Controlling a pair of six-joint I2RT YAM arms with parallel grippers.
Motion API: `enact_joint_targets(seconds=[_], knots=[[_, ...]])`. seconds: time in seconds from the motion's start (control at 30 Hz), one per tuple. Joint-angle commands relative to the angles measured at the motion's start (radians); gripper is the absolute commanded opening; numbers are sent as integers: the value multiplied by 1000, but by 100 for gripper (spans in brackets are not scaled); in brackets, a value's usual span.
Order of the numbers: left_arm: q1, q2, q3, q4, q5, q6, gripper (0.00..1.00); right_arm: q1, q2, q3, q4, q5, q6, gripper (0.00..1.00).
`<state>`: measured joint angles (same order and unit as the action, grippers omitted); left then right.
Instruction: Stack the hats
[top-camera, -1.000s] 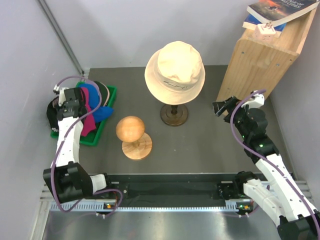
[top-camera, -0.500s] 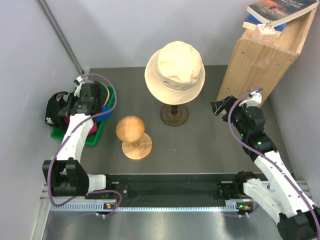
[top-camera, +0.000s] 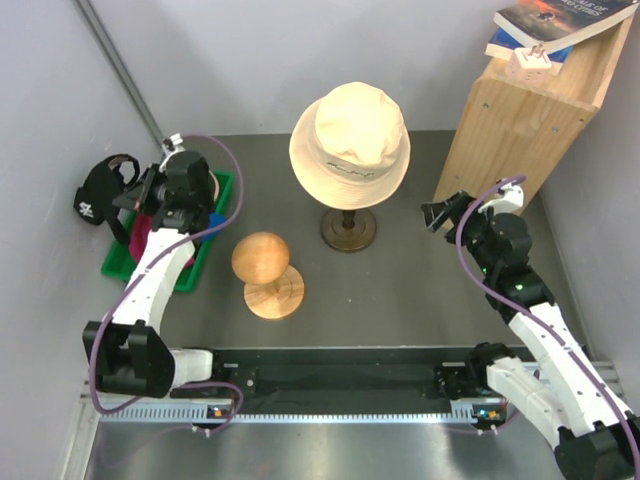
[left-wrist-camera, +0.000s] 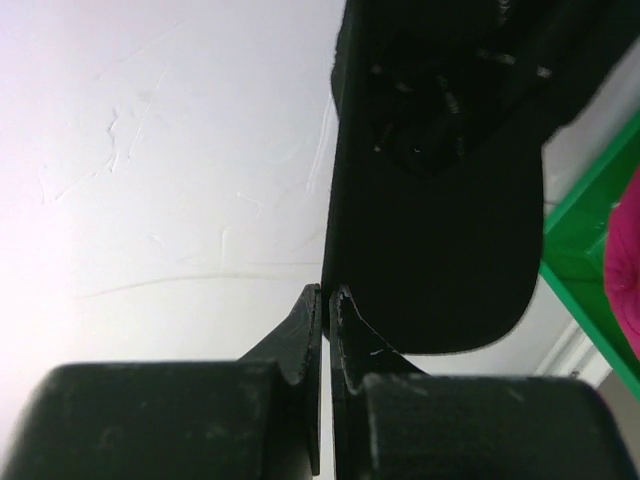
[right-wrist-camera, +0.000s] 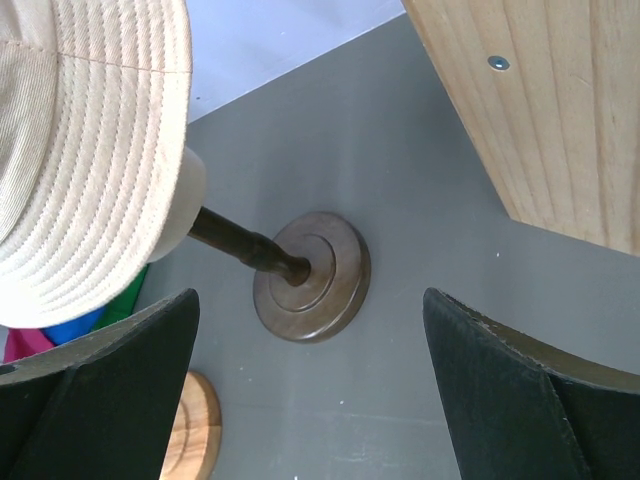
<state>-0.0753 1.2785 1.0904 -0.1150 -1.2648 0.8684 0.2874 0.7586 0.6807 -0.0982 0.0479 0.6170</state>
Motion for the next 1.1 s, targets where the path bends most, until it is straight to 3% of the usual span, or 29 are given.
enact_joint_targets(seconds=[0.0, 0.13, 0.23, 0.73, 0.87, 1.07], knots=[[-69, 1, 104, -285, -28, -188, 0, 10, -25, 36, 15, 0, -30, 93], [-103, 116, 233, -721, 92, -700, 0, 10, -36, 49, -3, 9, -34, 93], [-119, 205, 322, -882, 168, -863, 0, 10, -42, 69, -12, -2, -45, 93], [-129, 206, 704, -1166, 375, -1068, 0, 79, -25, 181, 14, -97, -69, 87], [-129, 157, 759, -1195, 396, -1091, 0, 157, 10, 249, 15, -68, -97, 85], [-129, 91, 874, -1209, 560, -1183, 0, 407, 96, 396, 2, 72, -206, 85]])
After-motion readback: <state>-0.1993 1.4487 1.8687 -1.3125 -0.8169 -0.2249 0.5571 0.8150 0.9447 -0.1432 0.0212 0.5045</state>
